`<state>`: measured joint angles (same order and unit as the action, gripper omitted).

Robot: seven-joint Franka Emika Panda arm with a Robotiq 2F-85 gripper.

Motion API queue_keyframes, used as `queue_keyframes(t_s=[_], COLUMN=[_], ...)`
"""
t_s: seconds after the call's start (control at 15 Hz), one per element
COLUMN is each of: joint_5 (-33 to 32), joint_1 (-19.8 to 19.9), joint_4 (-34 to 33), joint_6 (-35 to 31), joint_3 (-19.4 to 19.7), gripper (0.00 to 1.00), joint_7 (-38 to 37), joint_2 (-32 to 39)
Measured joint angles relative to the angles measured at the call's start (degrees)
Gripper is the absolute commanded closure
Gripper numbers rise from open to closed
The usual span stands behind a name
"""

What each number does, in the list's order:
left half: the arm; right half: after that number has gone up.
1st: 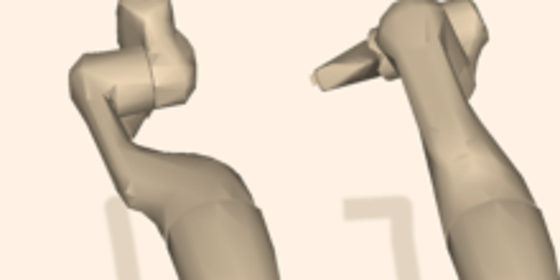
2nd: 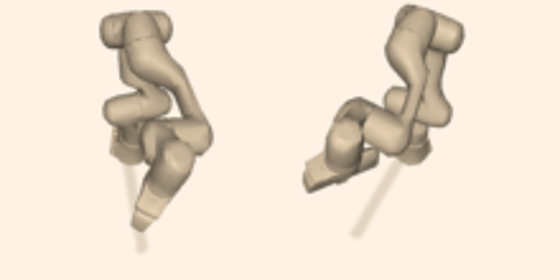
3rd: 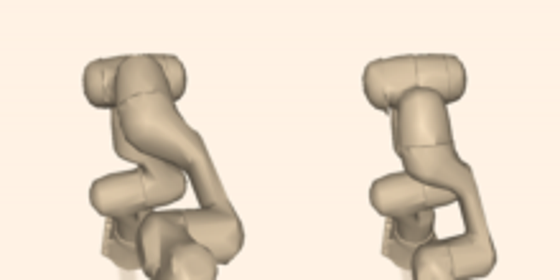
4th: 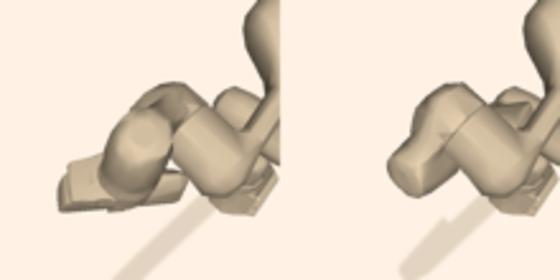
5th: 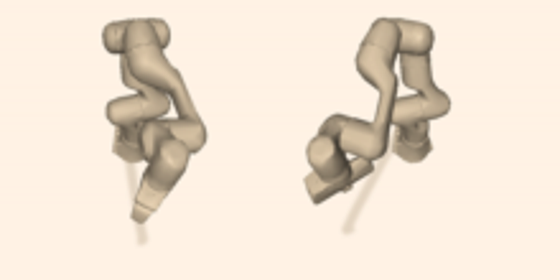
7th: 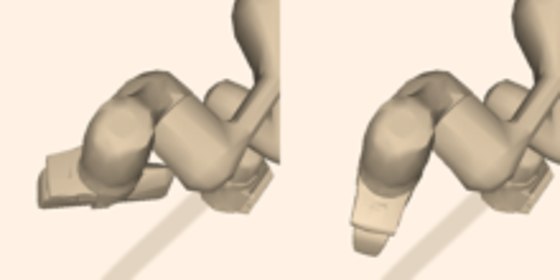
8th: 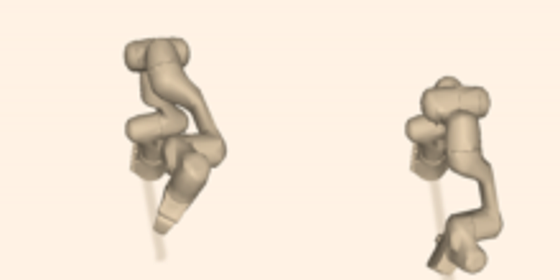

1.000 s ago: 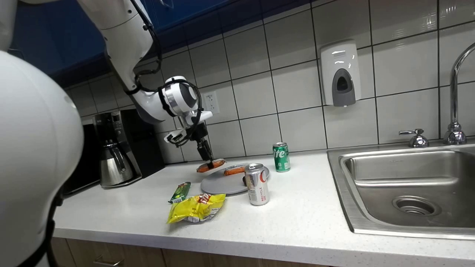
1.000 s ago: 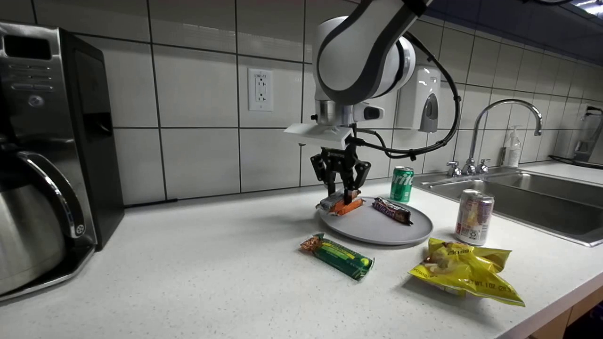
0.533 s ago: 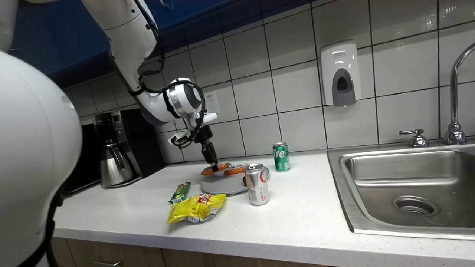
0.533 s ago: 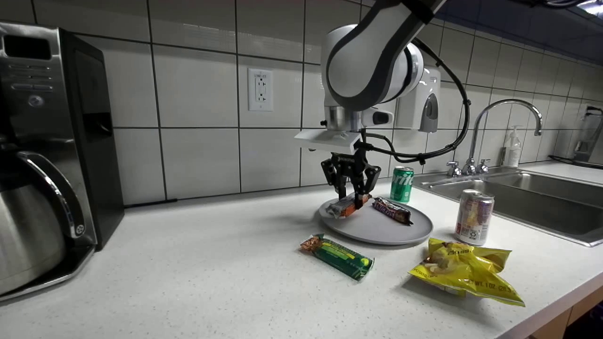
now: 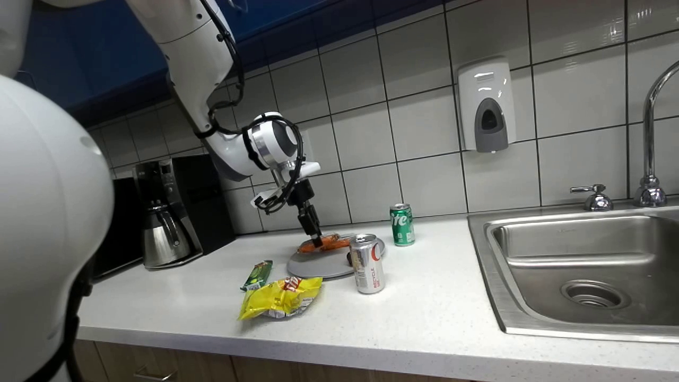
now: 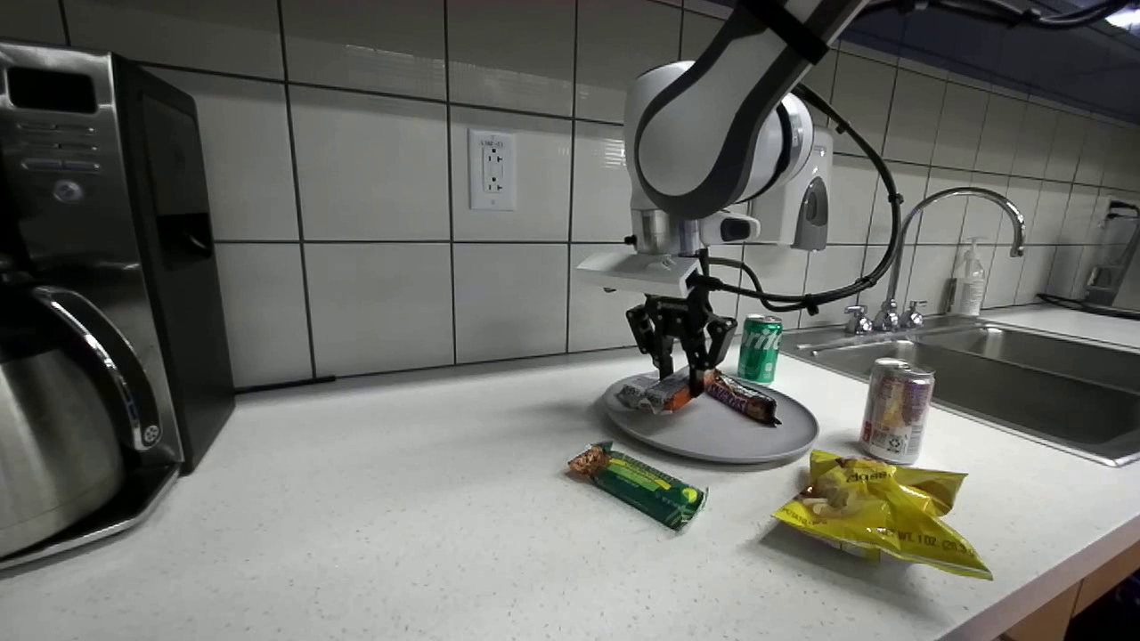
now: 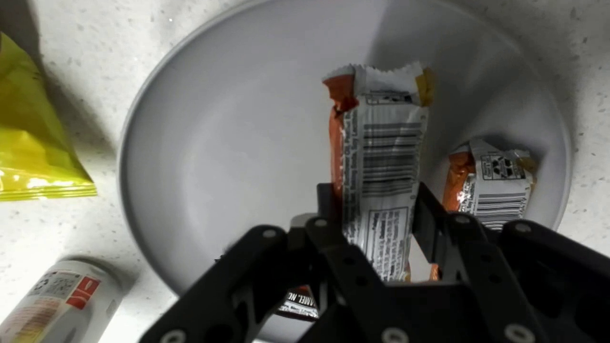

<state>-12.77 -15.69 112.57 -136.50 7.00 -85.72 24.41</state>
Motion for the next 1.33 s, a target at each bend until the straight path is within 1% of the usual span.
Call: queue_keyframes(t_s=[0.33,0.4,0.47,0.73,0.8,1.33], joint_5=[0.0,0.0,0.0,0.0,0.0,-1.5], joint_1=[0.3,0.4,0.4,0.4,0.4,-0.8], joint_4=[-0.3,-0.3,-0.4,-0.9,-1.1,-2.4], joint_6=[0.0,0.0,0.0,0.0,0.0,0.0], joint_3=[0.0,0.0,0.1,0.0,0.0,-1.2], gripper=[0.84,0.46,0.32,0.04,0.0,0.0], joint_7=[0.0,0.0,0.0,0.0,0.0,0.6], joint_2=[1.3,1.5,1.7,1.9,1.9,1.4])
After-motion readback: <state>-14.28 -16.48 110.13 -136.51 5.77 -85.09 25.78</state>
